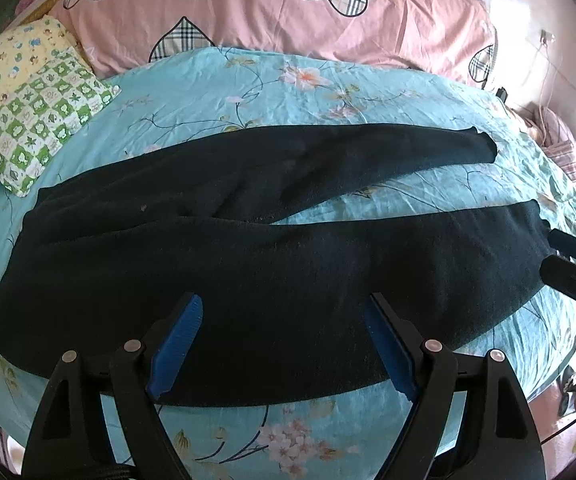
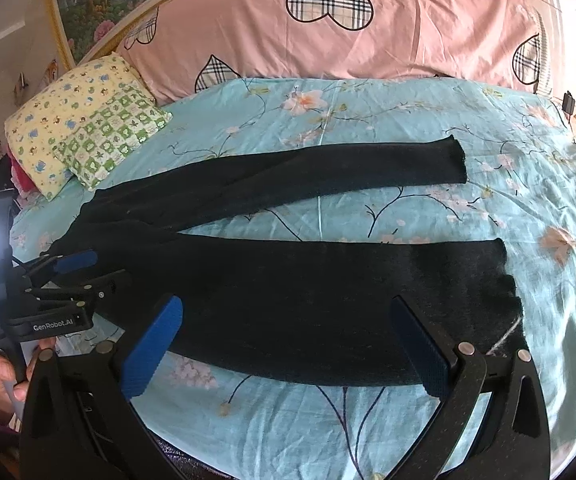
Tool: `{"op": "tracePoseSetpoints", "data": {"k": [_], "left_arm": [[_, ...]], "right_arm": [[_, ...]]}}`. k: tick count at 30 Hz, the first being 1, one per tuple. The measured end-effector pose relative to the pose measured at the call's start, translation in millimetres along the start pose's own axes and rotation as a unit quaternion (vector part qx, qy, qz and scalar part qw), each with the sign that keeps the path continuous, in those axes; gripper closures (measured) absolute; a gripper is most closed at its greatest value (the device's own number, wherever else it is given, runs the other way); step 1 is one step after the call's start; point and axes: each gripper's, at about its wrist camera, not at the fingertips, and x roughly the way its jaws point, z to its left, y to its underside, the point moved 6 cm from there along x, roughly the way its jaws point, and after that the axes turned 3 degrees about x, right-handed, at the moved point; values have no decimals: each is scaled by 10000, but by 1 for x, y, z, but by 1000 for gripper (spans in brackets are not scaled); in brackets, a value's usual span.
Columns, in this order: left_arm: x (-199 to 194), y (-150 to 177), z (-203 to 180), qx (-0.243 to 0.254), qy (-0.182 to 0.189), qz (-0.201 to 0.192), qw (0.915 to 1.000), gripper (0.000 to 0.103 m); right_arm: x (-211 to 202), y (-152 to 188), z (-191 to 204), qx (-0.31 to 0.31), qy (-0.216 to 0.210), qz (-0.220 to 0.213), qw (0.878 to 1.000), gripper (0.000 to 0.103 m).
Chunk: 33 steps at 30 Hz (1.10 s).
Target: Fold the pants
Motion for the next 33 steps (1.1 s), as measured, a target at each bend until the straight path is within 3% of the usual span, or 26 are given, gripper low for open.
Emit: {"op": "tracePoseSetpoints", "data": {"k": [9,33], "left_arm": [[0,0,-3,53,23,-28,10000,19],[-6,-1,1,93,10,-11,10000,19]], "right_arm": [[-9,28,-6,-52,15,135,9999,0],[-28,20,-5,-164,-1,-6,9999,0]]}}
